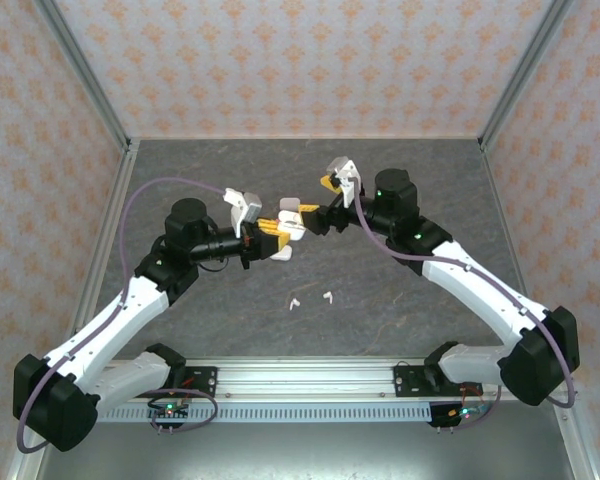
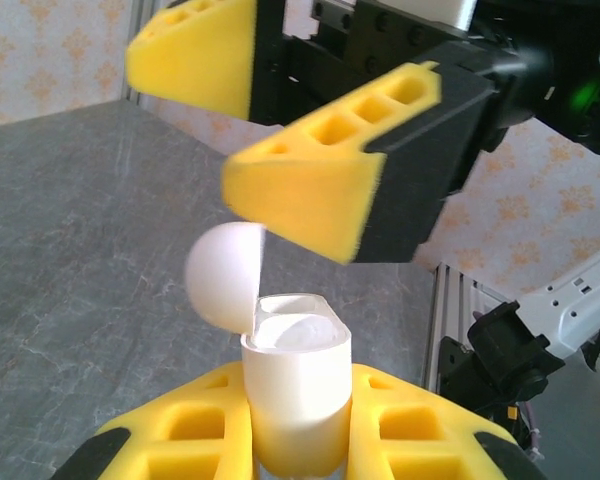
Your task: Insert the wireless bluetooth earbuds into the charging case
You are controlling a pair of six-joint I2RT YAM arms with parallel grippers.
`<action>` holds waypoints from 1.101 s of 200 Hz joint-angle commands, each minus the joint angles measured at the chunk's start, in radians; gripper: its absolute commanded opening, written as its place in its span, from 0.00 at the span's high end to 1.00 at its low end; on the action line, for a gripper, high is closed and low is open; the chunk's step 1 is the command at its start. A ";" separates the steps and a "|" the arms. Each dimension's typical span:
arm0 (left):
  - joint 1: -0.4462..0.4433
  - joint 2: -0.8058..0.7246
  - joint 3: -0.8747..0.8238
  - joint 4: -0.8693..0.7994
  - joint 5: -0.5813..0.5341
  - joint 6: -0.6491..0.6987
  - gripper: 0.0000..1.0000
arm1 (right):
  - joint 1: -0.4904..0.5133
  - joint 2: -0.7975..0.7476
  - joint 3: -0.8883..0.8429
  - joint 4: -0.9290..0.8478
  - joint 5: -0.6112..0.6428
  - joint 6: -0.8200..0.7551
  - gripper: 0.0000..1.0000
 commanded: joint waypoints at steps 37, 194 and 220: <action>-0.006 -0.010 0.015 0.002 -0.008 0.054 0.97 | -0.011 -0.011 0.050 -0.062 -0.004 0.023 0.11; 0.056 -0.224 -0.084 -0.113 -0.294 0.093 1.00 | 0.052 -0.009 -0.117 -0.400 0.027 0.406 0.26; 0.075 -0.227 -0.086 -0.086 -0.285 0.068 1.00 | 0.107 0.089 -0.124 -0.391 0.053 0.437 0.29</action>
